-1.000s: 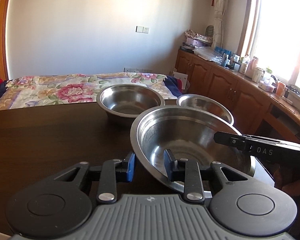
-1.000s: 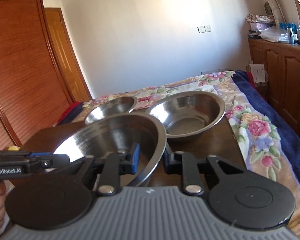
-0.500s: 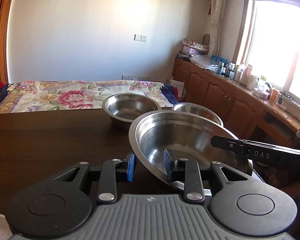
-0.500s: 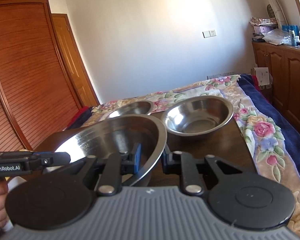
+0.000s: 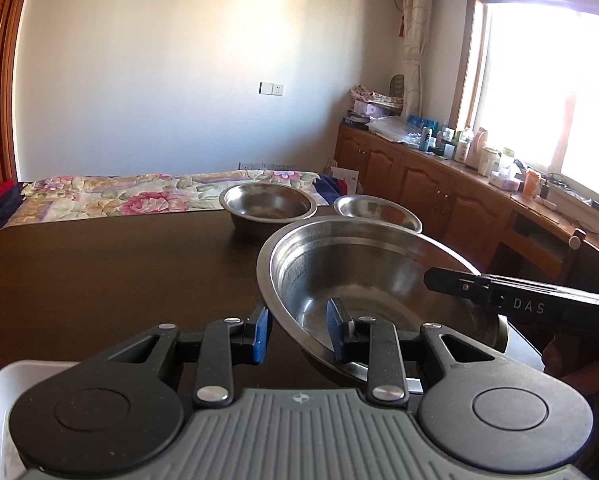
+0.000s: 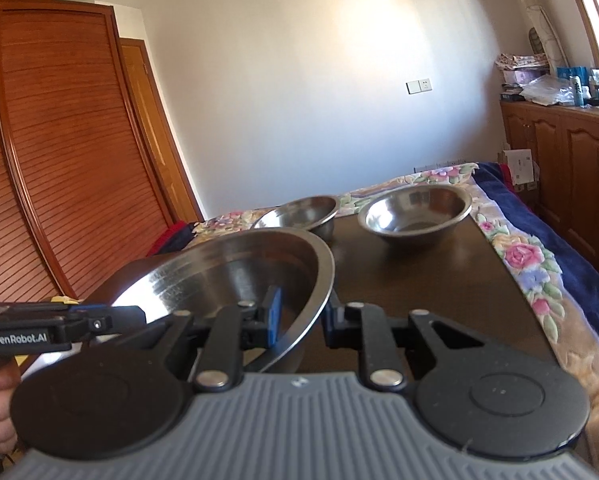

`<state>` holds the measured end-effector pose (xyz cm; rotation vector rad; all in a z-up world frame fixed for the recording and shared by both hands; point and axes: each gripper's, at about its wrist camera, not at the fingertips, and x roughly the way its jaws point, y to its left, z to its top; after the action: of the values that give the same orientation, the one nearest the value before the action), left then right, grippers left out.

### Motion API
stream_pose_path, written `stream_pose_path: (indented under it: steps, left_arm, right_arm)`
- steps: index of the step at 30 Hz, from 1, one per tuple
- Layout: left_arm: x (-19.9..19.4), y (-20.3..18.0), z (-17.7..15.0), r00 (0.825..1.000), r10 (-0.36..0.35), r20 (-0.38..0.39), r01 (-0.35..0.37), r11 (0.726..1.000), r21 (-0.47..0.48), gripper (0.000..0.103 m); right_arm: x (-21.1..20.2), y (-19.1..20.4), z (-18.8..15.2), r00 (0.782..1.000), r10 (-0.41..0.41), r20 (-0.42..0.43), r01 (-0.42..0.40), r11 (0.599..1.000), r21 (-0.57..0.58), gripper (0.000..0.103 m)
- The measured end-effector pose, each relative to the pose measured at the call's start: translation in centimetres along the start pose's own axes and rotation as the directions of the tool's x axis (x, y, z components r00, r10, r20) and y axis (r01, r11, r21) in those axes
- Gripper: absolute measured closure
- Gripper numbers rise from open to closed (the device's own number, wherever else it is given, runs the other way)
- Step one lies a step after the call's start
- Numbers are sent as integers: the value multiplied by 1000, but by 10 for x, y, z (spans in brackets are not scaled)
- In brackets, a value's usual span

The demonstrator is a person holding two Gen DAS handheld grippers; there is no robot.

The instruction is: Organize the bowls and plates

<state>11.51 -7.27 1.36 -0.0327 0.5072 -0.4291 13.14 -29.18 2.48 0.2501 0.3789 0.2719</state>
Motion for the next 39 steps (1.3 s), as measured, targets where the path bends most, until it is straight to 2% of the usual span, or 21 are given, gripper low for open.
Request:
stream_pose_path:
  steps: [18,39]
  left_arm:
    - [-33,1,-31,1000,11,6,-11,1000,-10,70]
    - [-36,5,-49,1000,23,-19,-23,1000,-10,70]
  right_arm:
    - [-19,18,-23,1000,3,-1,-3,1000,3,80]
    - [-22,26,-36,999,-4,-38,3,1000,-28,80]
